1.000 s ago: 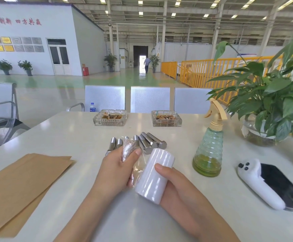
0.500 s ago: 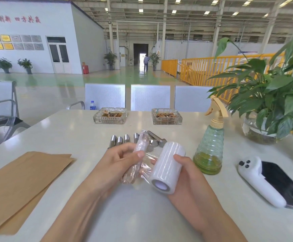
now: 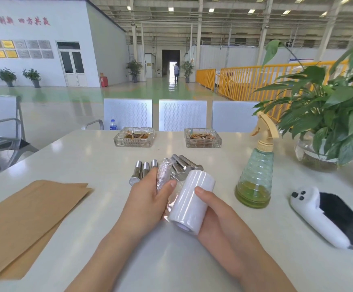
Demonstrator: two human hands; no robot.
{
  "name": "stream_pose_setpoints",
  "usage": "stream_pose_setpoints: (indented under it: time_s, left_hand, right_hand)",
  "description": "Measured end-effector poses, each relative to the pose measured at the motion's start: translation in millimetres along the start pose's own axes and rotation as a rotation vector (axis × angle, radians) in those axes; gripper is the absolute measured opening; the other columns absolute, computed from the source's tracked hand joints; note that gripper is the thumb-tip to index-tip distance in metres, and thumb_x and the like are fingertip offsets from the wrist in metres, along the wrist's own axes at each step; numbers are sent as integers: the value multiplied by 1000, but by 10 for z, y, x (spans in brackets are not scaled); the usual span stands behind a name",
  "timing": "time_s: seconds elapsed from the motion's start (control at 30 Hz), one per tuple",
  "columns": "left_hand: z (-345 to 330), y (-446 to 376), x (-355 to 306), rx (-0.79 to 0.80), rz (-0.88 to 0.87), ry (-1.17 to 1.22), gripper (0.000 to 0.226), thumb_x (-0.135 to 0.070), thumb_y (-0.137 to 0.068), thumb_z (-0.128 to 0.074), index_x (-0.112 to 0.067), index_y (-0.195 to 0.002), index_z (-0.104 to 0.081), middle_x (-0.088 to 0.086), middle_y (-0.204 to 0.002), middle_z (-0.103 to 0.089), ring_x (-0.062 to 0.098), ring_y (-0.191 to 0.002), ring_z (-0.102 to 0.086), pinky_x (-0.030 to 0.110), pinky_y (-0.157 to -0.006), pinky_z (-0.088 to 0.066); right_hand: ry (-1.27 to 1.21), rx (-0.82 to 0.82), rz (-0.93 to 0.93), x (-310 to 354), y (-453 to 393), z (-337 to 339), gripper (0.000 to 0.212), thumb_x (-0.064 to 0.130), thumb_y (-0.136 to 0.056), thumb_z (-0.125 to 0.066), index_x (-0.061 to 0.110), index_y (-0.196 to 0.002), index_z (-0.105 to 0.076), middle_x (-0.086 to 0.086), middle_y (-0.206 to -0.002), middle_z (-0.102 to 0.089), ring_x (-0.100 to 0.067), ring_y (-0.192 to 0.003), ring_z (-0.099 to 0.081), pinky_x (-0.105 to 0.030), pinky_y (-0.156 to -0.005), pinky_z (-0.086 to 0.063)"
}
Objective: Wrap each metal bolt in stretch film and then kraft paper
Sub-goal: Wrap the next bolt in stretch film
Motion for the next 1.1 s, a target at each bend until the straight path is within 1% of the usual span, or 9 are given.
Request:
stream_pose_setpoints:
  time_s: [0.1,0.17,0.23,0.4,0.53,0.63,0.7,0.9,1.1]
  left_hand:
    - [-35,0,28,-1,56,-59,29,-46,-103,-51,-24,-84,-54,-13,-69,-65,3,-65,-59,21,-60,-40]
    - [-78,8,75,75,203,150,38,-42,-107,-40,-14,-84,-53,-3,-65,-63,14,-56,-56,31,-60,-43]
    - [-90,26,78,180,266,353,32,-26,-110,-38,-4,-94,-55,5,-71,-65,22,-56,-55,30,-57,-45]
    - [-35,16,45,271,238,477,20,-15,-93,-73,-5,-109,-67,18,-76,-62,27,-68,-51,38,-63,-37]
    - [-73,12,-30,261,180,464,13,-19,-93,-73,-7,-94,-70,13,-74,-53,21,-67,-47,26,-52,-37]
    - [-122,44,-85,272,91,434,14,-25,-103,-60,-16,-104,-70,8,-92,-72,14,-83,-65,23,-73,-51]
    - [-157,55,-46,271,89,370,18,-31,-106,-54,-22,-114,-67,4,-101,-74,13,-93,-68,31,-84,-54]
    - [-91,-1,-21,60,-69,98,9,-26,-105,-55,-27,-100,-62,-17,-85,-67,1,-77,-63,16,-66,-44]
    - [-92,3,7,32,-5,110,33,-53,-104,-42,-29,-88,-59,-13,-76,-64,1,-68,-58,19,-63,-43]
  right_hand:
    - [-28,0,7,-35,-25,3,43,24,-97,-70,7,-135,-64,-25,-137,-63,-39,-128,-62,-45,-96,-56]
    - [-14,-13,23,-14,-23,28,40,25,-91,-76,7,-127,-71,-22,-126,-69,-38,-120,-67,-44,-94,-57]
    - [24,-53,72,46,-1,90,43,26,-90,-77,7,-128,-70,-22,-127,-69,-37,-122,-66,-46,-99,-56]
    - [97,-74,70,101,35,152,50,25,-98,-62,7,-145,-56,-23,-143,-59,-40,-135,-55,-55,-116,-40]
    - [48,-47,45,90,8,131,38,29,-91,-68,12,-126,-73,-21,-138,-64,-33,-125,-64,-44,-98,-55]
    - [18,-24,21,33,-34,100,48,28,-89,-74,7,-132,-68,-22,-138,-63,-36,-126,-62,-45,-98,-54]
    - [40,-26,9,8,-48,102,51,30,-89,-75,8,-134,-66,-23,-137,-63,-38,-127,-62,-49,-101,-53]
    - [150,-41,74,44,-20,92,45,27,-97,-65,16,-140,-62,-19,-143,-61,-36,-137,-54,-55,-118,-39]
    - [159,-41,58,61,4,40,49,30,-98,-64,15,-144,-58,-16,-144,-61,-32,-137,-55,-54,-120,-36]
Point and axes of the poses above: each hand's wrist, its own y-axis away from the middle knuckle, its own z-axis out of the back of the hand, x = y × z, the point moved 5 cm from there along -y, towards the middle knuckle
